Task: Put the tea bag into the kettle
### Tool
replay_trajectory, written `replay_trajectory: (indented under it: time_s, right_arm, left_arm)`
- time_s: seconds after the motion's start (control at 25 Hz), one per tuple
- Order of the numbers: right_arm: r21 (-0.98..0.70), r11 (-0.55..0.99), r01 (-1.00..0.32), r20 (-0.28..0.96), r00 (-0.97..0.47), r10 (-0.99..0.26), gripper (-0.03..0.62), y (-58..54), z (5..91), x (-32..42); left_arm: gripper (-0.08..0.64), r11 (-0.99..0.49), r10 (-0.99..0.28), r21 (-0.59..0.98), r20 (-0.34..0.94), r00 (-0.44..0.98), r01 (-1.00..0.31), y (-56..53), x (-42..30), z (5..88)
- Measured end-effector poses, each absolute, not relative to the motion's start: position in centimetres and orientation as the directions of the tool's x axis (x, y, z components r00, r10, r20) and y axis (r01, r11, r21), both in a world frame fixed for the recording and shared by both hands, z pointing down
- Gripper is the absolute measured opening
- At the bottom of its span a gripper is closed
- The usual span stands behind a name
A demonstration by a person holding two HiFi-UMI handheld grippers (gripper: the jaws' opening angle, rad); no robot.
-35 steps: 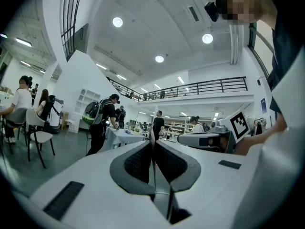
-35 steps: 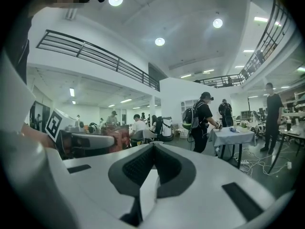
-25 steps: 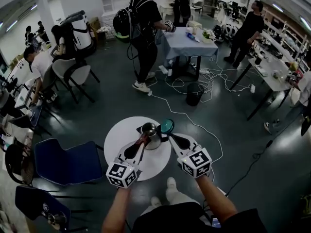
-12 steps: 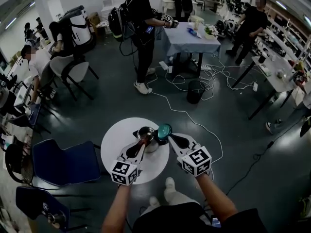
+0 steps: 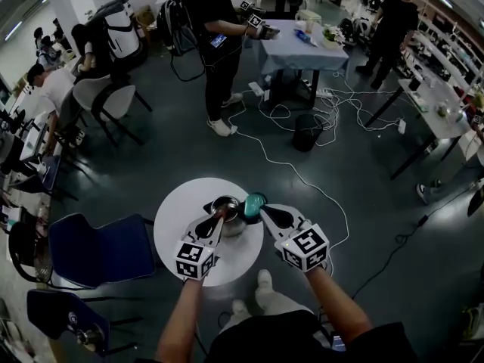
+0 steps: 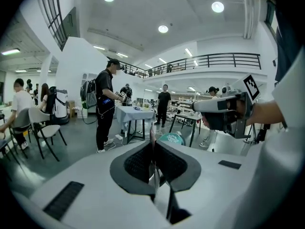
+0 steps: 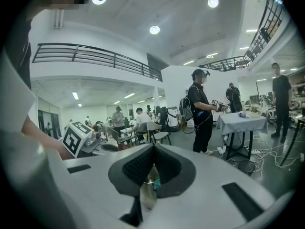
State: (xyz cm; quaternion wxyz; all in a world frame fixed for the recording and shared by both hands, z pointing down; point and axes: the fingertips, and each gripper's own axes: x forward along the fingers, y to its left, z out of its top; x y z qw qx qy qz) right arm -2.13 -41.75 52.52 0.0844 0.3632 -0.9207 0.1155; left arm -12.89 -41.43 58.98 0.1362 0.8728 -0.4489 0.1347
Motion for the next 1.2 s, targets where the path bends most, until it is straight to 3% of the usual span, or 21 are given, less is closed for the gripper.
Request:
replay_trajectory:
  time_s: [1.2]
  right_arm:
    - [-0.211, 0.714, -0.667, 0.296, -0.74, -0.604, 0.017, -46.8, 57.9, -0.7]
  left_arm:
    - [0.037, -0.658, -0.603, -0.117, 0.674, 0.427, -0.744, -47.7, -12.2, 66.7]
